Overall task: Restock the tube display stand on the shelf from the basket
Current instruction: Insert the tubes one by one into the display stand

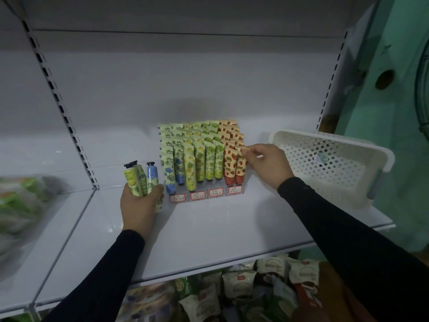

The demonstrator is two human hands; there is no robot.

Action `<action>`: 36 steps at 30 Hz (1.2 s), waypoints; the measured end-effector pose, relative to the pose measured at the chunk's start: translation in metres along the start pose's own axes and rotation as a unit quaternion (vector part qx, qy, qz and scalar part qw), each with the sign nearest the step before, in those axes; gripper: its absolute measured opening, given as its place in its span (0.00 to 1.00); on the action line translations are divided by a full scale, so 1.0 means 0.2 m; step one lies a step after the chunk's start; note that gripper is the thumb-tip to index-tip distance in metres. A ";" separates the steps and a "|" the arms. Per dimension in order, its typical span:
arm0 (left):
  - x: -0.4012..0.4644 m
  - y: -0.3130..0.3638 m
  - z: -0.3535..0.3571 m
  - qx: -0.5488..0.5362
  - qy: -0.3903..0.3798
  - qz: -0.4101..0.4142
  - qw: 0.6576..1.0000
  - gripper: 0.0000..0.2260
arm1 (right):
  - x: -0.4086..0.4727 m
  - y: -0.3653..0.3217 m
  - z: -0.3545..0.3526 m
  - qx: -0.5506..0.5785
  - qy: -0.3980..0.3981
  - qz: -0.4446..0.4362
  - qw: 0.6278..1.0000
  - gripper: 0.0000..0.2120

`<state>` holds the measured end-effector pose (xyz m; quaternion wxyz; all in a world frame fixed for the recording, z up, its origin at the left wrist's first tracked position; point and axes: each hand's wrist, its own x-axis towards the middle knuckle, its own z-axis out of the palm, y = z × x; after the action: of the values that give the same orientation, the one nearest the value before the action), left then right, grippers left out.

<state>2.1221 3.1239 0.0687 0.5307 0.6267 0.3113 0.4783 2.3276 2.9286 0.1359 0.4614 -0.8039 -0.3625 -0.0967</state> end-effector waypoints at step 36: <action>-0.17 0.26 -0.11 -0.185 -0.289 -0.102 0.934 0.14 | -0.36 -0.33 0.12 0.366 -0.233 0.117 0.893 0.08</action>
<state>2.0831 3.0893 0.1089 0.7506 0.5930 0.1127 0.2688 2.2269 2.9338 0.1318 0.6337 -0.6139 -0.3728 0.2875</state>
